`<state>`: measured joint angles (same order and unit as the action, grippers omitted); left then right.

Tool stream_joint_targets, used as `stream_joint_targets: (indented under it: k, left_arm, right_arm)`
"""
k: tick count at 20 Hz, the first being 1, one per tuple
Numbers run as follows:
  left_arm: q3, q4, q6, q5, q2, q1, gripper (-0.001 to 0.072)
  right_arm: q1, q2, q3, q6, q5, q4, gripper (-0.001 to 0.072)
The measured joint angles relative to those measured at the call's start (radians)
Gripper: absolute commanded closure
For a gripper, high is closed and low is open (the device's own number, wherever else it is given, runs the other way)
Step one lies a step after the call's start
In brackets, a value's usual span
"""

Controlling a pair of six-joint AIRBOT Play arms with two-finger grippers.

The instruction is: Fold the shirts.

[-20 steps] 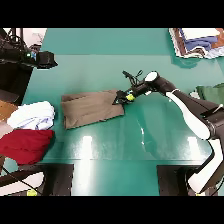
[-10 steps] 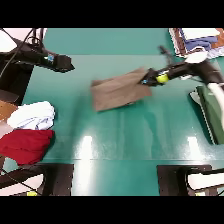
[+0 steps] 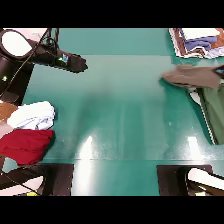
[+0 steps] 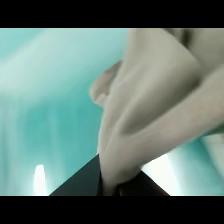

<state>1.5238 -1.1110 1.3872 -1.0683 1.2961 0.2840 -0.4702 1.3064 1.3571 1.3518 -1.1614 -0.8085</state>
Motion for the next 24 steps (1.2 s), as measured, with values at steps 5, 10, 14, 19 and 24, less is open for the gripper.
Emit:
stream_joint_targets:
  k: [5,10,14,19,24]
  left_arm:
    - [0.0,0.001,0.002,0.016,0.0,0.019,0.0675]
    - [0.0,0.001,0.002,0.019,0.0,0.022,0.0675]
    - [0.0,0.001,0.002,0.02,0.001,0.023,0.0675]
    - [0.0,0.001,0.001,0.013,0.001,0.023,0.0675]
    - [0.0,-0.001,0.001,-0.011,0.001,0.023,0.0675]
  right_arm:
    - [-0.13,0.089,0.103,0.001,0.036,-0.004,0.0696]
    - [-0.156,0.171,0.315,0.001,-0.016,0.002,0.0696]
    - [-0.174,0.173,0.449,0.0,-0.078,0.004,0.0696]
    - [-0.182,0.116,0.474,0.001,-0.127,-0.03,0.0696]
    - [-0.227,0.012,0.314,0.001,-0.149,-0.056,0.0696]
